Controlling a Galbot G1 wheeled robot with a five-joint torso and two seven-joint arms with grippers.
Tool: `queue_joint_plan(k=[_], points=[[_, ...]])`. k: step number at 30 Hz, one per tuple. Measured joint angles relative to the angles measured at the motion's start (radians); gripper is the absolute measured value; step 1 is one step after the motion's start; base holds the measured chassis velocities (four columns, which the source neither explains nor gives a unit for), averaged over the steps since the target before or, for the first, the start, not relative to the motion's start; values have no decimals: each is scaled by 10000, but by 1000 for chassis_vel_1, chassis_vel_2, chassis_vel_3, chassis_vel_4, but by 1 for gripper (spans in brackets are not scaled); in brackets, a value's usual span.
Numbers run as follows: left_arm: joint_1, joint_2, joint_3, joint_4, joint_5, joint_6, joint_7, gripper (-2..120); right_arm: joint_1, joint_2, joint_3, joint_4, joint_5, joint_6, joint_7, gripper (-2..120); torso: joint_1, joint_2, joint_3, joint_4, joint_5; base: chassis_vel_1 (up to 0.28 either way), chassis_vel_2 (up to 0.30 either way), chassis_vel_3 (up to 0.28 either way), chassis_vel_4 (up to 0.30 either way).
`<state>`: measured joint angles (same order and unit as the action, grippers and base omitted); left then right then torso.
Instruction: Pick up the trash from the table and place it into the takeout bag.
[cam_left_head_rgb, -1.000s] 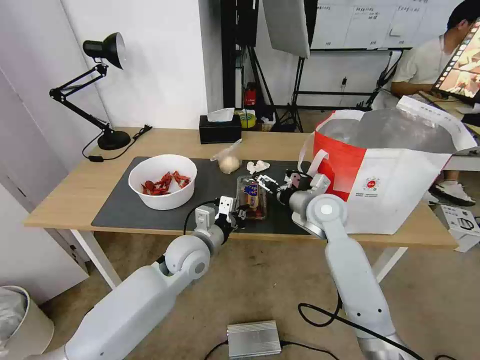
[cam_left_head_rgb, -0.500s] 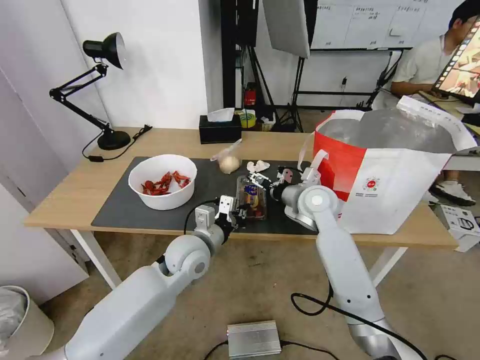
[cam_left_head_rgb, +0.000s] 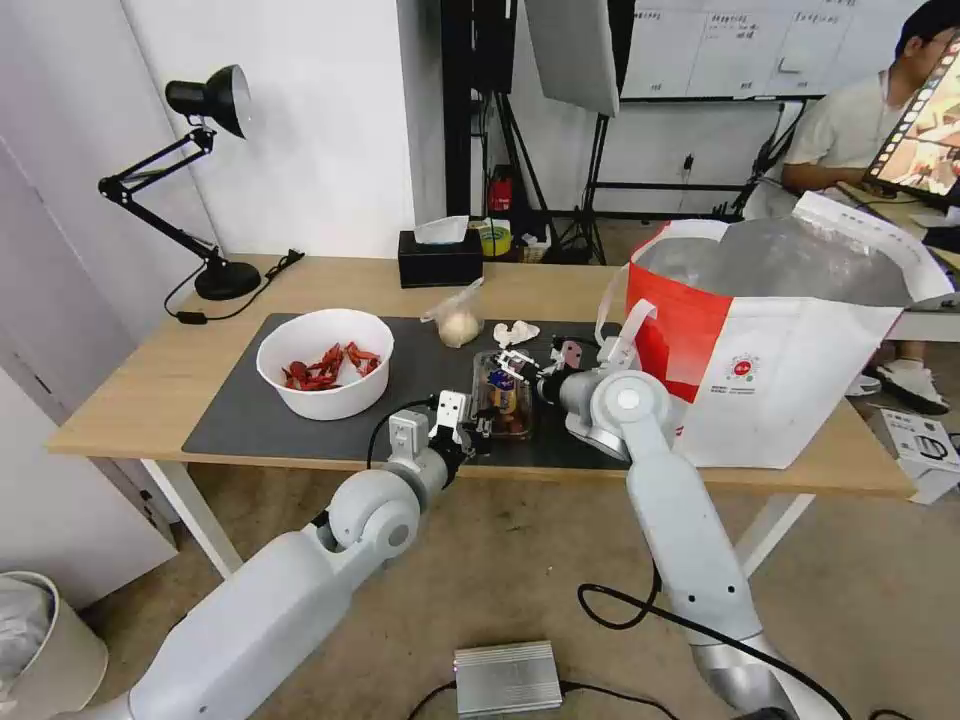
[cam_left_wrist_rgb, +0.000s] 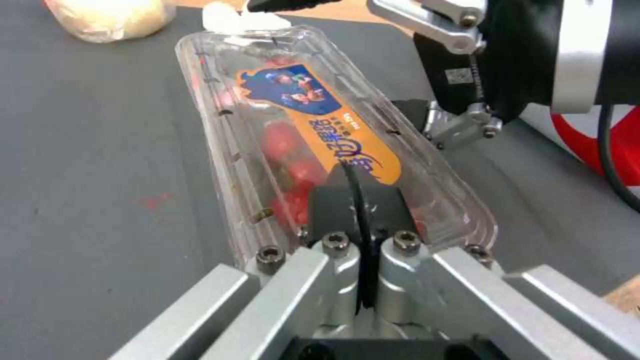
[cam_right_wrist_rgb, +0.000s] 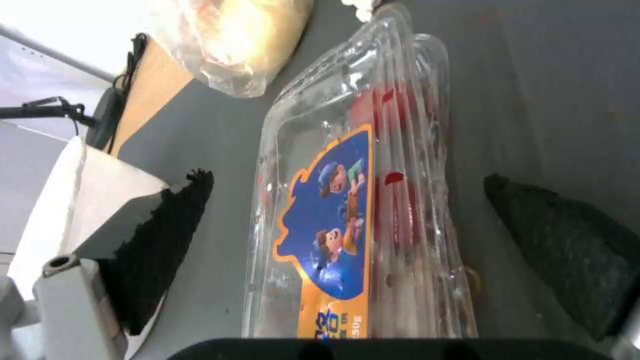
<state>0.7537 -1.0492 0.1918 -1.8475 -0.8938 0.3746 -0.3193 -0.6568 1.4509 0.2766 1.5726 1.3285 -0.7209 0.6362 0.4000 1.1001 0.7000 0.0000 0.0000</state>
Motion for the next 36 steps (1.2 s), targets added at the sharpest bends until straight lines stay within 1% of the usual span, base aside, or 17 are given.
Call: queue_joint_plan(k=[25,26,28,29,32,33,35,36], points=[[213,110,-174,-175,-4,-4,16,0,228,312,-58,-469,-3,2,11,100,0,0,0,0,-1,0,0,0,0],[213,113,-172,-177,-9,-4,15,0,210,321,-50,-475,-4,4,10,99,-1,0,-1,0,-1,0,0,0,0],[209,130,-169,-181,-15,-4,15,0,180,330,-28,-489,-6,9,11,91,-2,0,-2,-1,-1,0,0,0,0],[209,130,-169,-181,-15,-4,15,0,180,330,-28,-489,-6,9,11,91,-2,0,-2,-1,-1,0,0,0,0],[200,134,-157,-183,-18,-4,15,0,142,332,0,-503,-13,14,36,76,-2,0,-2,-2,-1,0,0,0,0],[200,134,-157,-183,-18,-4,15,0,142,332,0,-503,-13,14,36,76,-2,0,-2,-2,-1,0,0,0,0],[200,118,-145,-183,-18,-4,16,0,109,331,7,-505,-17,15,79,68,-2,0,-2,-2,-1,0,0,0,0],[200,118,-145,-183,-18,-4,16,0,109,331,7,-505,-17,15,79,68,-2,0,-2,-2,-1,0,0,0,0]])
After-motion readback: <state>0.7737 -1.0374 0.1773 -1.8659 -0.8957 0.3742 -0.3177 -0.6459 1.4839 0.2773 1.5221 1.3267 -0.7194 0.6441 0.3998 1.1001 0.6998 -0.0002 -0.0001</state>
